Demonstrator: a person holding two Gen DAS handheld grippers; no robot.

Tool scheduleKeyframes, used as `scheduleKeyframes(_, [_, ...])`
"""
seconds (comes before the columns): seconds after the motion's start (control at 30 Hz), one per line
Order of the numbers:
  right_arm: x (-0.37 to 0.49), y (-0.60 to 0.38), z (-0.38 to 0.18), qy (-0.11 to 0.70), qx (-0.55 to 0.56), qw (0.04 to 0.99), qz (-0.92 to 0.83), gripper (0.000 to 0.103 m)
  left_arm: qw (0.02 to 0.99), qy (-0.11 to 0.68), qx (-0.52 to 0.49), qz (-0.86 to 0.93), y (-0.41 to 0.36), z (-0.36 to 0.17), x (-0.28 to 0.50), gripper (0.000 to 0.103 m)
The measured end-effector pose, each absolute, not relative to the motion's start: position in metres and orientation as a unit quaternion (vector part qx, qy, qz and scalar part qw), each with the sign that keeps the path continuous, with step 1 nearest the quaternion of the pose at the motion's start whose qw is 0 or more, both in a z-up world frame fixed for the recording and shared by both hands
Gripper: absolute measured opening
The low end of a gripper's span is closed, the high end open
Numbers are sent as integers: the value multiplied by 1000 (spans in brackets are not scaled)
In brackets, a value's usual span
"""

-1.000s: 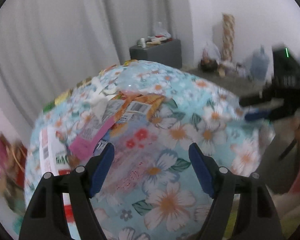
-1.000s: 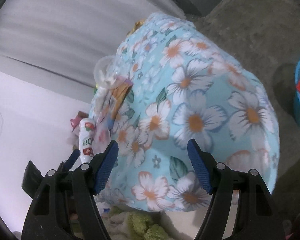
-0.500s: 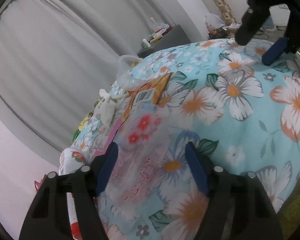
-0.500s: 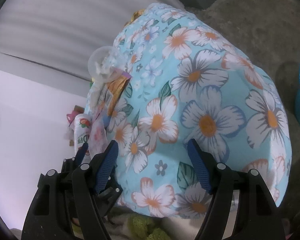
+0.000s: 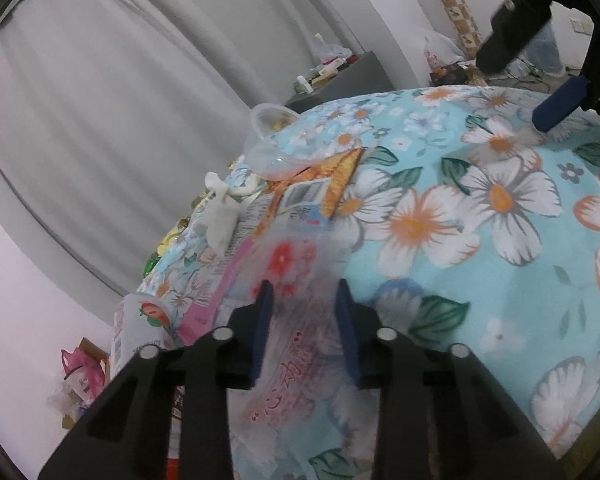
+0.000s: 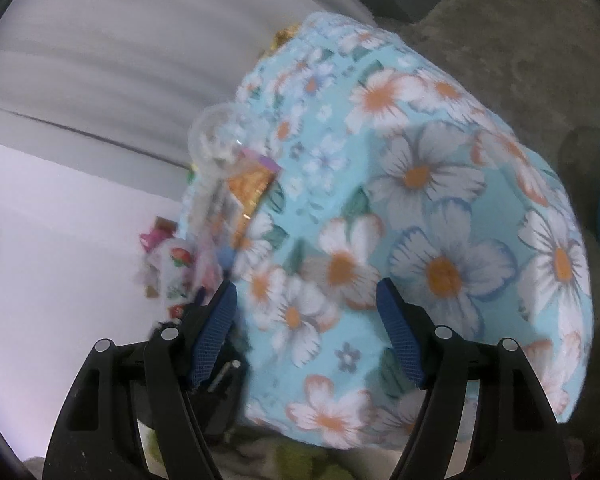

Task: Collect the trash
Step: 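Grasp the clear plastic cup with the right tool while the left tool grasps a clear wrapper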

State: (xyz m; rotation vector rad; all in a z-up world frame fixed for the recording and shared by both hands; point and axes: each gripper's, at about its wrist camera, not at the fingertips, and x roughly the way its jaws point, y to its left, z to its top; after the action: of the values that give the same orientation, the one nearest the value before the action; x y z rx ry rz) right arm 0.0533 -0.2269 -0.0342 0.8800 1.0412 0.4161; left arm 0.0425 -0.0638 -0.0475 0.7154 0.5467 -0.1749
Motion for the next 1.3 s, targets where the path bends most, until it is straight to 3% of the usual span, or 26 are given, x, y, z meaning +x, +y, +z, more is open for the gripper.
scheduleKeyframes(0.3, [99, -211, -5, 450, 390, 772, 222, 65, 915, 256, 302, -72, -48, -36, 49, 10])
scheduleKeyframes(0.57, [161, -176, 11, 436, 316, 814, 216, 57, 928, 247, 268, -79, -37, -26, 48, 7])
scheduleKeyframes(0.93, [237, -146, -16, 462, 264, 822, 201, 48, 936, 233, 249, -82, -32, -15, 42, 5])
scheduleKeyframes(1.13, [248, -131, -23, 466, 246, 820, 225, 28, 937, 229, 248, -85, -33, -11, 40, 5])
scheduleKeyframes(1.2, [247, -132, -23, 465, 249, 820, 224, 13, 937, 228, 249, -85, -33, -11, 40, 5])
scheduleKeyframes(1.3, [244, -136, -22, 460, 255, 821, 222, 7, 938, 225, 251, -85, -34, -10, 39, 5])
